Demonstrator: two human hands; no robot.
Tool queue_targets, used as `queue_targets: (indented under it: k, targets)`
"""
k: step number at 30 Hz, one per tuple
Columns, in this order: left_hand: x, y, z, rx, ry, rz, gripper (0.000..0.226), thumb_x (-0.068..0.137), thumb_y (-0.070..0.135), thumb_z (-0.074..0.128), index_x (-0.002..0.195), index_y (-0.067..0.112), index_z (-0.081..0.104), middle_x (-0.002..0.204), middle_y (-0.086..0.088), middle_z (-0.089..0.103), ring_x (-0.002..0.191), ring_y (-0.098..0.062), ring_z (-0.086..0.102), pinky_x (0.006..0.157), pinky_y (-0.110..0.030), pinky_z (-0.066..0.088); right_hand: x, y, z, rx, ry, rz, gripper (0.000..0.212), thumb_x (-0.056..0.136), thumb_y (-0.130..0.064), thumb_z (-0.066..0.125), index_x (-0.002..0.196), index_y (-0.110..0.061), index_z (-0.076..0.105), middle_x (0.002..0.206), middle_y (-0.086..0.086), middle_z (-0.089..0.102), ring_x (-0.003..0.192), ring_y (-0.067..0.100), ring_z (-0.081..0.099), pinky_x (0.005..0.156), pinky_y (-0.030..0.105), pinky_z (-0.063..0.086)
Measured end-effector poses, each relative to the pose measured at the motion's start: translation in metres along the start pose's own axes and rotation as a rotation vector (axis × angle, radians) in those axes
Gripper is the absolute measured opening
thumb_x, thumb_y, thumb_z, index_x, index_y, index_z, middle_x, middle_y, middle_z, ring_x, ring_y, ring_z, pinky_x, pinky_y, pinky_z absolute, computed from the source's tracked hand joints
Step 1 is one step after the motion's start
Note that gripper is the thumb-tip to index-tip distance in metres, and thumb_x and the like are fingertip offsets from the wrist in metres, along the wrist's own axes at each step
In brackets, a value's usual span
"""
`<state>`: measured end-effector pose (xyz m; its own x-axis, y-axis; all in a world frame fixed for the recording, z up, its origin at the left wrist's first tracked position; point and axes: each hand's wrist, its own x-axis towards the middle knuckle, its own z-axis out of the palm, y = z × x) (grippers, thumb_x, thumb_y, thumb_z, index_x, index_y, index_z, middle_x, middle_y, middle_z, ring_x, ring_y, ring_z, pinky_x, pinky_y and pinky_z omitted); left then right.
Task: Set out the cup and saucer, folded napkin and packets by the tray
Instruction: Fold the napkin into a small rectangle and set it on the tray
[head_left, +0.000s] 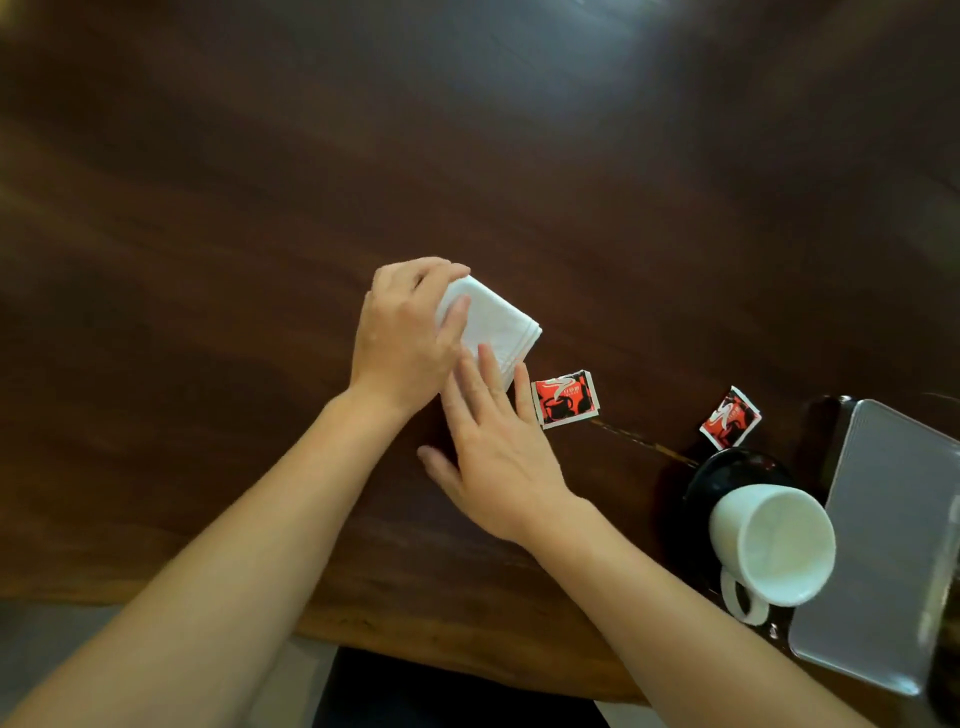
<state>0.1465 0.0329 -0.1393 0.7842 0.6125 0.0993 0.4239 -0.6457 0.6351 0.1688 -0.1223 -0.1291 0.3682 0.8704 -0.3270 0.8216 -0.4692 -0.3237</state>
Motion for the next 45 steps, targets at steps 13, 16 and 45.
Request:
queue_targets:
  k: [13,16,45]
  targets:
    - [-0.013,-0.029,0.021,0.509,-0.329,0.152,0.069,0.102,0.058,0.016,0.158,0.019,0.017,0.168,-0.007,0.007,0.152,-0.035,0.007,0.116,-0.057,0.008,0.01,0.013,-0.038,0.401,0.409,0.276,0.047,0.099,-0.016,0.048,0.144,-0.002,0.045,0.149,0.016,0.049,0.148,0.027,0.03,0.123,0.036,0.014]
    - [-0.019,-0.028,0.02,0.539,-0.358,0.146,0.078,0.1,0.063,0.009,0.159,0.013,-0.001,0.168,-0.002,-0.016,0.153,-0.032,-0.015,0.118,-0.056,-0.007,0.038,0.019,-0.04,0.292,0.264,0.294,0.062,0.106,-0.029,0.036,0.157,-0.003,0.013,0.167,0.013,0.012,0.155,0.025,-0.001,0.124,0.038,0.002]
    - [-0.034,-0.027,-0.008,0.656,-0.732,0.191,0.111,0.073,0.087,-0.002,0.146,0.014,-0.039,0.153,-0.012,-0.047,0.143,-0.033,-0.039,0.118,-0.059,-0.014,0.054,0.023,-0.001,0.191,-0.101,0.14,0.098,0.086,-0.085,0.002,0.153,-0.018,-0.022,0.161,0.004,-0.032,0.143,0.015,-0.039,0.12,0.054,-0.014]
